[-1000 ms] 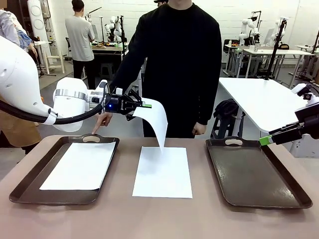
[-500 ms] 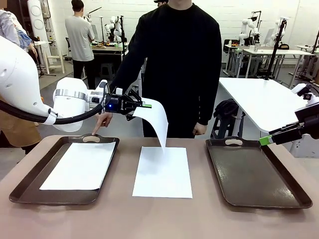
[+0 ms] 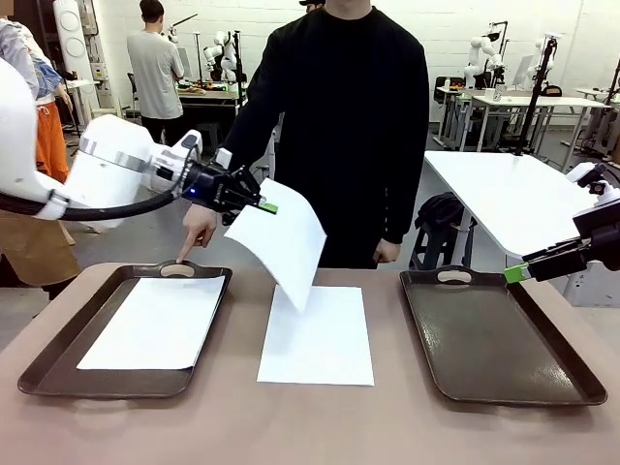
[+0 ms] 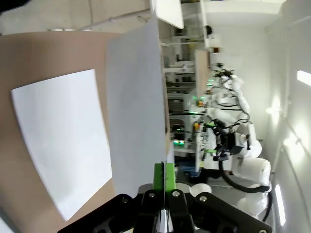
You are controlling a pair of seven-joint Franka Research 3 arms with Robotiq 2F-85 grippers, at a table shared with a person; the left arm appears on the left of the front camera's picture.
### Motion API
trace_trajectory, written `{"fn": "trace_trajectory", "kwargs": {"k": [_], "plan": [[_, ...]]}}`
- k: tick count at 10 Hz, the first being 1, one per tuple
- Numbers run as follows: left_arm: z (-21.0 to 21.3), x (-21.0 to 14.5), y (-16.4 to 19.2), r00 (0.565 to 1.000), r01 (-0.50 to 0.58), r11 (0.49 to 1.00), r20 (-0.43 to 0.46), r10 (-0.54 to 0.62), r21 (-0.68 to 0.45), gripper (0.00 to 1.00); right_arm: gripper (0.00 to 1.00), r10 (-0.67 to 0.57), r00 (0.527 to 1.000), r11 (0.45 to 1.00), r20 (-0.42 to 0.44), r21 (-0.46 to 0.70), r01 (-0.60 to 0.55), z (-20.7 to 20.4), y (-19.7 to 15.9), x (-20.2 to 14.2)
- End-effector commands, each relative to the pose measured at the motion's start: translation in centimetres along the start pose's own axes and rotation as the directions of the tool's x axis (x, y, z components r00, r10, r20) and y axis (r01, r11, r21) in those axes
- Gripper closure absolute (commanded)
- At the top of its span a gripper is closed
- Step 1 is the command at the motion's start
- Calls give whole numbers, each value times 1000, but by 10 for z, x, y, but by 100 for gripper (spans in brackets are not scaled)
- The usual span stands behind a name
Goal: Sort the A4 documents.
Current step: Place the A4 Paper in the designated Handle tray.
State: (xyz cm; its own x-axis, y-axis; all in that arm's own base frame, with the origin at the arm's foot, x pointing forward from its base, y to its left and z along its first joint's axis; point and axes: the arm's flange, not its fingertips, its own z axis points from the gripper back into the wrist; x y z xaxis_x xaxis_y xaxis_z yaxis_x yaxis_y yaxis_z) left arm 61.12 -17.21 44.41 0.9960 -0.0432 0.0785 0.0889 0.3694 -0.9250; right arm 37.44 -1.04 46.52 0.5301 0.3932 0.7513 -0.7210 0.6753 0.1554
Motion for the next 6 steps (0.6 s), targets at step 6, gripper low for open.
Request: {"fn": "trace_trajectory", "kwargs": {"k": [6], "plan": [[47,-89,44,986,-106,950,153,63,295,99,0,7,1000,1000,23,16,-8,-4,-4,0]]}}
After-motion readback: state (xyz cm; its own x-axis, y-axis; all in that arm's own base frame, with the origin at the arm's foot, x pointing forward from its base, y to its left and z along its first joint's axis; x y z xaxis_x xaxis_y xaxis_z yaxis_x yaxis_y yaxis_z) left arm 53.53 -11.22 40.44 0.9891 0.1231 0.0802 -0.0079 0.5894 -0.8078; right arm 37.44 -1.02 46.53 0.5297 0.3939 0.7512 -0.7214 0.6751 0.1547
